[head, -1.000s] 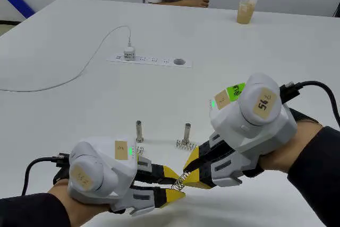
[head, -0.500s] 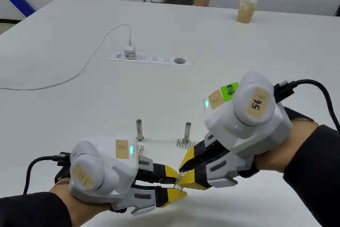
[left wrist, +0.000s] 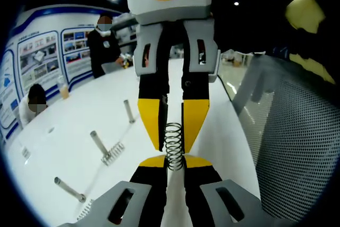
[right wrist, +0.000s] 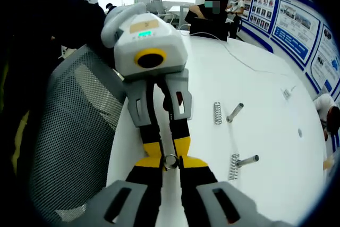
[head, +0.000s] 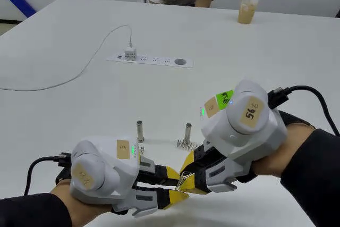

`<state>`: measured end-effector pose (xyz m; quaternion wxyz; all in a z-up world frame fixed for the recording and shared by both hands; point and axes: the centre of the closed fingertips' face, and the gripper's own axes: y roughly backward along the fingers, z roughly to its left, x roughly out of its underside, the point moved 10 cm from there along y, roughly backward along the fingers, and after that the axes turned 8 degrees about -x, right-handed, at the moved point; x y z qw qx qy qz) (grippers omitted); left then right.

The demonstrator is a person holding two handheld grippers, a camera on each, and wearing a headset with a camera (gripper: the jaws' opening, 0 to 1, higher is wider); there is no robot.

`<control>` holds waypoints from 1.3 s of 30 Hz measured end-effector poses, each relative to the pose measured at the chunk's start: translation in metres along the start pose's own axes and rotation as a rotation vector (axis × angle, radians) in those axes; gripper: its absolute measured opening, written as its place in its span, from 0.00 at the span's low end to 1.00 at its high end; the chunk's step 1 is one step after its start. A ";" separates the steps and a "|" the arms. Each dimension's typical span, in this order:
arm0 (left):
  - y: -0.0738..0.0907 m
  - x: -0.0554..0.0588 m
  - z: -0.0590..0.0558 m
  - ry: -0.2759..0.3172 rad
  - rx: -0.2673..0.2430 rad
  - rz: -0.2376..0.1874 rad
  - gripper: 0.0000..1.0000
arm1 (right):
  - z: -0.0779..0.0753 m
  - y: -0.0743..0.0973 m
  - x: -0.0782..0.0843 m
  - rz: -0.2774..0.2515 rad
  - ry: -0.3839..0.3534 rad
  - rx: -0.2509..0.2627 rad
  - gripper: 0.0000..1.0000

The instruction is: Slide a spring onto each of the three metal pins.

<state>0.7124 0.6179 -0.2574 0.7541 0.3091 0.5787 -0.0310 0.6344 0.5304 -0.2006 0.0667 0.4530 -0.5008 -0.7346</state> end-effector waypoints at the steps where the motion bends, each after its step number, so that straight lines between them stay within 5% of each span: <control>1: 0.000 0.000 0.000 0.001 0.000 0.000 0.11 | 0.000 0.000 0.000 0.001 0.003 0.000 0.13; 11: 0.000 0.000 0.001 0.007 -0.004 0.000 0.12 | 0.000 0.001 0.000 0.003 0.003 -0.001 0.12; 28: 0.003 0.004 0.001 0.057 -0.015 0.005 0.27 | -0.003 0.009 0.002 0.004 -0.016 0.021 0.12; 39: 0.015 0.012 0.009 0.114 -0.065 0.010 0.38 | -0.008 0.022 0.011 0.004 -0.046 0.049 0.12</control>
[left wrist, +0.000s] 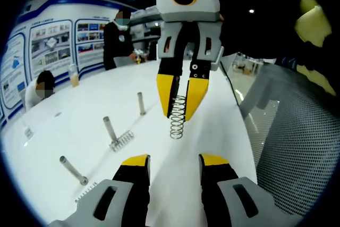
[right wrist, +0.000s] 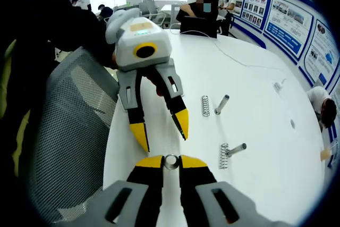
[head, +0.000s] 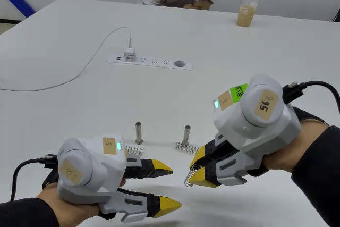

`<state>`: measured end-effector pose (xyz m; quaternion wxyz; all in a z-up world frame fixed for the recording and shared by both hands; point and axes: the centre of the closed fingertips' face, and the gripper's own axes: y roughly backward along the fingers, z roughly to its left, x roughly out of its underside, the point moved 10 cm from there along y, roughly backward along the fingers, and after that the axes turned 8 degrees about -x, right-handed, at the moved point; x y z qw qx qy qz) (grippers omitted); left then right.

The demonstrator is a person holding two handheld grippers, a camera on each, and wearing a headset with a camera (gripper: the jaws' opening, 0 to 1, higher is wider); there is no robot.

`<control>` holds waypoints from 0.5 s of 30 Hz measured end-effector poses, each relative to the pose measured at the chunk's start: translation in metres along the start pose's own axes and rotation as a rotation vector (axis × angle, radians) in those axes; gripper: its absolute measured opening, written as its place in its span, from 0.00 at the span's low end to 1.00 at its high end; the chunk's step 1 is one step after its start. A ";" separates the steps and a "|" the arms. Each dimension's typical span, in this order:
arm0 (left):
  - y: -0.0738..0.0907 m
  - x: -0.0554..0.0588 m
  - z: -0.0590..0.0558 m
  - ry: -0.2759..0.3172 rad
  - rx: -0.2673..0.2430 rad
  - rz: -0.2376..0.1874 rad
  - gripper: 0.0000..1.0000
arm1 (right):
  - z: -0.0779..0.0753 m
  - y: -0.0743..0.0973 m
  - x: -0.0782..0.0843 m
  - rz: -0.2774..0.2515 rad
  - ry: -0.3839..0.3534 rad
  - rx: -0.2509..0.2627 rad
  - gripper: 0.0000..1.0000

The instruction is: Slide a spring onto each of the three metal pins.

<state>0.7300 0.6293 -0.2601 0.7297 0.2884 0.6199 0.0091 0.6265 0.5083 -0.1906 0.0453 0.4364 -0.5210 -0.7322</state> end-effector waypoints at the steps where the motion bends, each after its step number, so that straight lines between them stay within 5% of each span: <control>1: 0.001 0.000 0.001 0.003 -0.007 0.000 0.38 | -0.001 0.001 0.001 0.001 -0.003 0.003 0.12; 15: 0.017 0.011 0.012 0.050 -0.077 0.002 0.44 | -0.011 0.022 0.011 0.005 -0.036 0.048 0.12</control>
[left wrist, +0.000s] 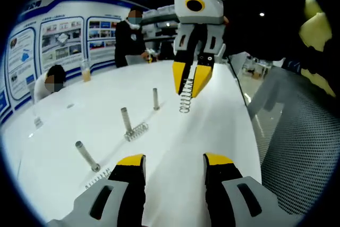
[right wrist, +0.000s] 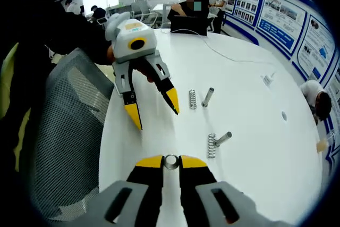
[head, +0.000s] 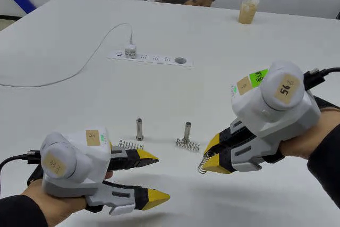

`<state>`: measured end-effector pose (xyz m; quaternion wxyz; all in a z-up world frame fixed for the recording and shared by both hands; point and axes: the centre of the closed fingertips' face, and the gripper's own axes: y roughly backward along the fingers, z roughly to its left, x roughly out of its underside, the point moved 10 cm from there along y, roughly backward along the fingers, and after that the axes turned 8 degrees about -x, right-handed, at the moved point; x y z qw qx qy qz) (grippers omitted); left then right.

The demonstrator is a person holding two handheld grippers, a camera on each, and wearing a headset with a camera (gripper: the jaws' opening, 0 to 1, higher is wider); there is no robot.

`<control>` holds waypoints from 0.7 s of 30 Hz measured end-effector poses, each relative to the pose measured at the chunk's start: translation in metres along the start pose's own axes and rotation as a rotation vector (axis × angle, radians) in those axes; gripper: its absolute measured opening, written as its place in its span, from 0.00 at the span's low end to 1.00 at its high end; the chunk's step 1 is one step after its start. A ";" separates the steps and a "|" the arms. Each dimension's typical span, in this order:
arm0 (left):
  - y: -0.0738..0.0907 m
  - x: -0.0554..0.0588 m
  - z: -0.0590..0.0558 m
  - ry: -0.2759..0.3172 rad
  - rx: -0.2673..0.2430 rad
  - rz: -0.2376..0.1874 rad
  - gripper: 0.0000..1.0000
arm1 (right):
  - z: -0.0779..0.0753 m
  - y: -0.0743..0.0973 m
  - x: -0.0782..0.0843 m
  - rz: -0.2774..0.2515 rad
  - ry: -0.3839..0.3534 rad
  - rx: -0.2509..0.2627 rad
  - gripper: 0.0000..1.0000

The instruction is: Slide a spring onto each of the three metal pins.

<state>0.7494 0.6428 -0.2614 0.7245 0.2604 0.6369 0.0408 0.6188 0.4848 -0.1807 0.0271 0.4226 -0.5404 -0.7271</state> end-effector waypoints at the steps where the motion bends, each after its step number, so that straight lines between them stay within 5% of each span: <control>1: 0.001 0.001 0.001 0.002 -0.006 0.000 0.45 | -0.001 0.001 0.001 0.000 -0.002 0.004 0.12; 21: 0.025 0.014 0.018 0.075 -0.134 -0.014 0.52 | -0.016 0.032 0.010 0.012 -0.035 0.077 0.12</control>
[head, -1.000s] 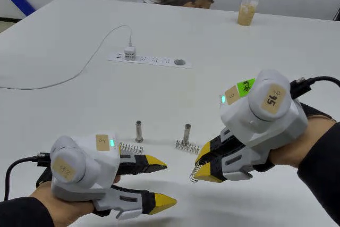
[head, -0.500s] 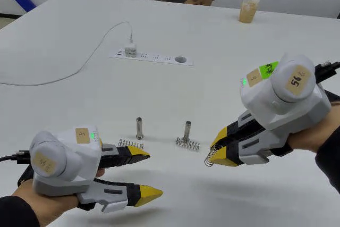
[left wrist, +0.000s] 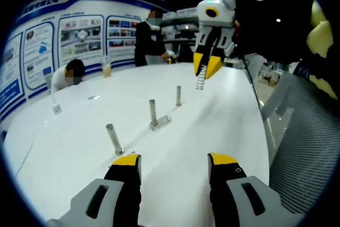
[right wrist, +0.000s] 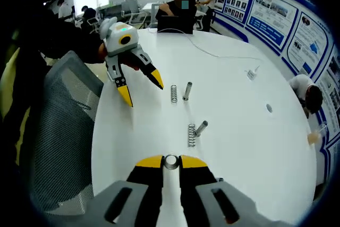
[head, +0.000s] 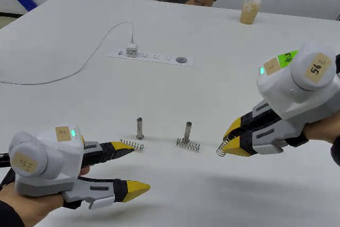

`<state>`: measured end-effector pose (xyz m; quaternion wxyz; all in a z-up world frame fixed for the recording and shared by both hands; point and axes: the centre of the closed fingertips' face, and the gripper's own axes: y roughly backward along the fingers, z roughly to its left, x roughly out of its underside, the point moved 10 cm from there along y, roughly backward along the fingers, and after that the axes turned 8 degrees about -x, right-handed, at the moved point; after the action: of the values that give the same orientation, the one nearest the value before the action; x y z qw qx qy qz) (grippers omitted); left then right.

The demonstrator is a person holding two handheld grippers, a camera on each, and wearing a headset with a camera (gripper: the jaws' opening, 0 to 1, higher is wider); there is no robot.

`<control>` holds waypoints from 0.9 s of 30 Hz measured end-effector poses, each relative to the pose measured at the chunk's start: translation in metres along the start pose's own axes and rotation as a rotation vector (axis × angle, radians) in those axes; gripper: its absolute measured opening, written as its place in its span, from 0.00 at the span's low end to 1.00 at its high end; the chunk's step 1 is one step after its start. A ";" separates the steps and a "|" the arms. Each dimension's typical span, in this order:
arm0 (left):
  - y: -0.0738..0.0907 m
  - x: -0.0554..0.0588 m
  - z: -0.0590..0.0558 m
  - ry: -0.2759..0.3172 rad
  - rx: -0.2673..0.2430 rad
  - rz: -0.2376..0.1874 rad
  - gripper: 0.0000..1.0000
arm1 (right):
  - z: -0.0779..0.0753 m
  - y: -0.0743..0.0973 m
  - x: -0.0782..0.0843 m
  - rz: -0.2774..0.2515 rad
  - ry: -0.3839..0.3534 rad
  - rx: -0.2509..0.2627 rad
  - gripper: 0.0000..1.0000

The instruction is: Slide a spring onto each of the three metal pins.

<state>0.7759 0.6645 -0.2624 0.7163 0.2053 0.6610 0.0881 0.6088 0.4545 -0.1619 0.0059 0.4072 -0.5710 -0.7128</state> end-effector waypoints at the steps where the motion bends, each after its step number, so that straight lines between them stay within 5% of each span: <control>1: 0.001 0.000 0.000 0.001 -0.002 0.001 0.52 | -0.001 0.002 0.000 0.001 -0.001 0.004 0.12; 27: 0.005 0.003 0.004 0.025 -0.031 -0.001 0.57 | -0.040 0.029 0.018 0.059 -0.044 0.108 0.12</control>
<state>0.7805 0.6693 -0.2626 0.7111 0.1927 0.6686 0.1006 0.6075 0.4036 -0.1489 -0.0078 0.3740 -0.6204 -0.6893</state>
